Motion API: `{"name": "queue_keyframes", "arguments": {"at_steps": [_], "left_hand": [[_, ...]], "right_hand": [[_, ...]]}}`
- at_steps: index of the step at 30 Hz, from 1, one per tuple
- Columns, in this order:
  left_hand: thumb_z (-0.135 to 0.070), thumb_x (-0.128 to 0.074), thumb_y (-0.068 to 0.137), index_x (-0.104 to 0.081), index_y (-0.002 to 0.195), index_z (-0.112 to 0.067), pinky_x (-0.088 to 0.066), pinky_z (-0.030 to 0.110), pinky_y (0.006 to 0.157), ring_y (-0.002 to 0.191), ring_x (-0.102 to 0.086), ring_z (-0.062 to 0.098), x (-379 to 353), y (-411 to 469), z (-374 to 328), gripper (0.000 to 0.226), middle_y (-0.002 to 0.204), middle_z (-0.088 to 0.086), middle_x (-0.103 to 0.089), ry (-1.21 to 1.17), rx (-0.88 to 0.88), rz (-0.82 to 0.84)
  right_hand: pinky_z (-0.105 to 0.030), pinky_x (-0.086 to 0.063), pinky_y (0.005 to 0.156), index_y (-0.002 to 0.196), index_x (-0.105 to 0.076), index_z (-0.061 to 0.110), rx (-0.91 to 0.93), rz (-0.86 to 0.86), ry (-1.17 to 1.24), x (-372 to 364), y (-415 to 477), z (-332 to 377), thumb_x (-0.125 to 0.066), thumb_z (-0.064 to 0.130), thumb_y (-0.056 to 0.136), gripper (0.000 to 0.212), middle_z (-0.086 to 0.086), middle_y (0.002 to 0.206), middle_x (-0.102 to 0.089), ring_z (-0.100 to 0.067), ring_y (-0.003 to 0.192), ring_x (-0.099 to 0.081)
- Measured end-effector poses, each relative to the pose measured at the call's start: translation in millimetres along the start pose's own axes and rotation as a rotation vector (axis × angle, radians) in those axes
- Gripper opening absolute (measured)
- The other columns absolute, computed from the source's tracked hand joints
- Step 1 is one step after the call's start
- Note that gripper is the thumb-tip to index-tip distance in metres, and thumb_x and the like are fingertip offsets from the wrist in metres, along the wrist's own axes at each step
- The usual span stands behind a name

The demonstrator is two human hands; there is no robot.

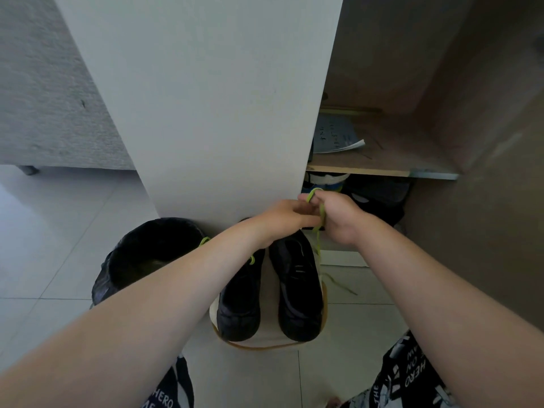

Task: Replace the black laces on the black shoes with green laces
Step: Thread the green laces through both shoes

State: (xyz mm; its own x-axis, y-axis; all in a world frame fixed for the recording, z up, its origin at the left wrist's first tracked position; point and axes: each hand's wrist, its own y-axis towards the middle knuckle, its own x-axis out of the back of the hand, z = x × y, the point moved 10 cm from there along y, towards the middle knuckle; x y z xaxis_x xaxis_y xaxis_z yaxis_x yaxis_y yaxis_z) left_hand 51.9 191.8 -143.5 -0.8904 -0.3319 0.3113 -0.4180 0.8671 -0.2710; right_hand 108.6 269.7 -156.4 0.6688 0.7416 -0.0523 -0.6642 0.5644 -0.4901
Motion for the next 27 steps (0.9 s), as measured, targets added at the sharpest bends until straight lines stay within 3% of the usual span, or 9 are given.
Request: {"name": "queue_keyframes", "arguments": {"at_steps": [5, 9, 14, 17, 19, 22, 24, 25, 27], "left_hand": [[-0.039, -0.078, 0.080, -0.068, 0.101, -0.027, -0.041, 0.020, 0.070, 0.088, -0.056, 0.006, 19.2, -0.3, -3.0, 0.025, 0.089, -0.017, -0.057, 0.147, -0.057, -0.186], [-0.028, -0.070, 0.089, -0.072, 0.088, -0.020, -0.041, 0.017, 0.065, 0.075, -0.059, 0.000, 20.5, -1.2, -7.5, 0.009, 0.080, -0.012, -0.066, 0.091, -0.063, -0.154], [-0.025, -0.050, 0.102, -0.059, 0.081, -0.012, -0.047, 0.019, 0.053, 0.050, -0.055, 0.013, 14.5, -0.8, -3.0, 0.027, 0.063, 0.000, -0.058, 0.046, 0.019, 0.001], [-0.022, -0.052, 0.100, -0.064, 0.078, -0.011, -0.042, 0.020, 0.048, 0.048, -0.045, 0.014, 28.0, 3.2, 10.2, 0.027, 0.057, 0.000, -0.052, 0.150, 0.047, -0.023], [-0.024, -0.052, 0.099, -0.068, 0.076, -0.013, -0.045, 0.023, 0.057, 0.050, -0.049, 0.016, 31.7, 4.0, 15.4, 0.030, 0.054, -0.003, -0.056, 0.230, 0.037, -0.019], [-0.035, -0.051, 0.101, -0.070, 0.076, -0.015, -0.051, 0.031, 0.067, 0.050, -0.057, 0.016, 25.2, 3.2, 23.7, 0.037, 0.054, -0.005, -0.063, 0.263, 0.065, 0.031], [-0.040, -0.050, 0.100, -0.070, 0.073, -0.015, -0.055, 0.034, 0.070, 0.050, -0.060, 0.016, 23.0, 3.1, 25.6, 0.041, 0.054, -0.004, -0.065, 0.274, 0.075, 0.026], [-0.040, -0.048, 0.100, -0.068, 0.071, -0.014, -0.056, 0.035, 0.071, 0.050, -0.061, 0.017, 23.5, 2.9, 25.9, 0.043, 0.054, -0.003, -0.064, 0.277, 0.072, 0.012], [-0.042, -0.045, 0.101, -0.061, 0.069, -0.013, -0.055, 0.033, 0.068, 0.050, -0.060, 0.018, 24.2, 1.6, 26.7, 0.047, 0.054, -0.001, -0.061, 0.265, 0.074, -0.013]], "right_hand": [[-0.034, -0.035, 0.110, 0.148, -0.048, 0.019, -0.019, 0.113, 0.052, -18.9, -5.5, -4.8, -0.036, 0.031, 0.108, 0.043, -0.003, 0.148, -0.049, -0.019, 0.141, -0.038], [-0.031, -0.033, 0.100, 0.150, -0.046, 0.023, -0.013, 0.164, 0.058, -23.4, -4.7, -4.5, -0.032, 0.033, 0.109, 0.044, -0.001, 0.148, -0.050, -0.020, 0.139, -0.042], [-0.032, -0.044, 0.081, 0.122, -0.068, 0.015, 0.075, -0.161, -0.301, 11.4, 6.4, 2.8, -0.047, 0.024, 0.104, 0.030, -0.003, 0.117, -0.064, -0.022, 0.109, -0.058], [-0.028, -0.047, 0.074, 0.095, -0.064, 0.007, 0.084, -0.281, -0.726, 30.9, 10.6, 6.3, -0.046, 0.008, 0.099, 0.018, -0.009, 0.107, -0.061, -0.026, 0.093, -0.061], [-0.029, -0.045, 0.086, 0.121, -0.060, 0.009, 0.125, -0.246, -0.904, 28.7, 3.8, 6.9, -0.045, 0.001, 0.094, 0.032, -0.009, 0.118, -0.057, -0.027, 0.111, -0.056], [-0.026, -0.040, 0.100, 0.149, -0.045, 0.017, 0.289, -0.075, -0.816, 1.9, -12.5, 10.7, -0.049, -0.001, 0.090, 0.061, -0.003, 0.143, -0.051, -0.021, 0.133, -0.047], [-0.020, -0.047, 0.088, 0.133, -0.062, 0.009, 0.291, 0.086, -0.667, -18.9, -17.1, 7.1, -0.046, -0.004, 0.091, 0.047, -0.006, 0.123, -0.065, -0.015, 0.113, -0.062], [-0.020, -0.052, 0.074, 0.118, -0.069, 0.003, 0.262, 0.153, -0.613, -27.4, -18.7, 2.4, -0.044, -0.005, 0.092, 0.037, -0.008, 0.102, -0.069, -0.013, 0.088, -0.067], [-0.025, -0.046, 0.047, 0.093, -0.068, 0.001, 0.228, 0.205, -0.622, -33.2, -18.9, -5.0, -0.043, -0.001, 0.094, 0.026, -0.007, 0.069, -0.058, -0.012, 0.048, -0.051]]}}
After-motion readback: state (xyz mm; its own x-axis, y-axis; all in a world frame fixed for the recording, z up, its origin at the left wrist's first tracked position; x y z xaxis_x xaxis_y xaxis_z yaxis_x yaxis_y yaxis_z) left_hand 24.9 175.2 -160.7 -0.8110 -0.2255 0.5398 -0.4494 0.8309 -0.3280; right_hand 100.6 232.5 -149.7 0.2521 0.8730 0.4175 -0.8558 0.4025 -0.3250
